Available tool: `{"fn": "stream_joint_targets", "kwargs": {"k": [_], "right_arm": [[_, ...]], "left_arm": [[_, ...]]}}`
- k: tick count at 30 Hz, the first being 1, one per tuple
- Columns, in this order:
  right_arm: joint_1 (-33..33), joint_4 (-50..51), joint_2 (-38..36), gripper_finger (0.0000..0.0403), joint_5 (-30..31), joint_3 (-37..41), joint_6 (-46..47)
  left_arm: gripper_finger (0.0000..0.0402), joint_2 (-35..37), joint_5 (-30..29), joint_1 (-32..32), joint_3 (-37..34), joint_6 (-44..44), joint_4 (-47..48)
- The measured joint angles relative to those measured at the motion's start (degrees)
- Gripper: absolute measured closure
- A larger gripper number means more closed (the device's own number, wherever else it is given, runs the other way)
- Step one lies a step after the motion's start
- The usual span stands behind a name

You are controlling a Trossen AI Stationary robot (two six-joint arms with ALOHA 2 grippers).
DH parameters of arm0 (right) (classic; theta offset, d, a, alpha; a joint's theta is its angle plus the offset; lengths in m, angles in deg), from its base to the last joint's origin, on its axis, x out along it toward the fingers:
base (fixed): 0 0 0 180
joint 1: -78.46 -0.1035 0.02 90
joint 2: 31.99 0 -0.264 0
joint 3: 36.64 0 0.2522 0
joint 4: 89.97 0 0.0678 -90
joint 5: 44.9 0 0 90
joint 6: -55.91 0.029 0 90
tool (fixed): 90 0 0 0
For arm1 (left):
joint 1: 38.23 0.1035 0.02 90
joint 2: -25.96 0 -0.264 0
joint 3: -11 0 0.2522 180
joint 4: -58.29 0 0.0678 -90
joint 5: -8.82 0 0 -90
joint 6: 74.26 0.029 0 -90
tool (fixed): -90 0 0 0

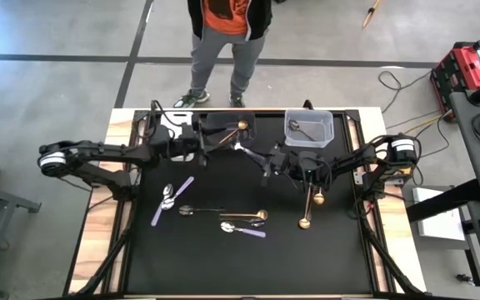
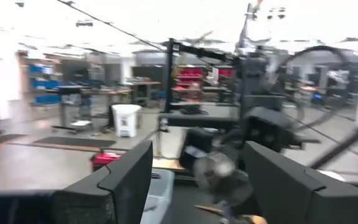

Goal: Sort silverware by color (type)
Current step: Put the purple spoon into the white bin

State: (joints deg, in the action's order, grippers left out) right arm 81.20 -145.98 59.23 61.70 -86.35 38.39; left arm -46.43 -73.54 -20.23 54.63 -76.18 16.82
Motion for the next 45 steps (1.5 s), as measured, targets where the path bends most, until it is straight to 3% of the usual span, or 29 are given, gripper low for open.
{"fn": "stream_joint_targets", "kwargs": {"k": [8, 19, 31, 36, 45], "right_arm": [[-0.1, -2.0, 0.0, 0.0358, 3.5, -1.8, -4.9], [-0.1, 3.5, 0.0, 0.0358, 4.7, -7.3, -10.0], [-0.3, 6.7, 0.0, 0.0358, 6.6, -7.6, -11.8], [-0.3, 7.5, 0.0, 0.0358, 7.9, -7.6, -12.1], [-0.3, 8.0, 0.0, 0.0361, 8.2, -7.6, -11.6]], "left_arm": [[0.0174, -6.9, -2.4, -0.1, 0.0, -1.5, -11.1], [0.0174, -17.2, -2.7, -0.1, 0.7, -3.2, -25.6], [0.0184, -20.2, -2.8, -0.1, 4.8, -4.2, -26.1], [0.0236, -20.1, -2.8, -0.2, 5.3, -5.2, -25.8], [0.0392, -20.1, -2.9, -0.1, 5.3, -9.7, -24.7]]}}
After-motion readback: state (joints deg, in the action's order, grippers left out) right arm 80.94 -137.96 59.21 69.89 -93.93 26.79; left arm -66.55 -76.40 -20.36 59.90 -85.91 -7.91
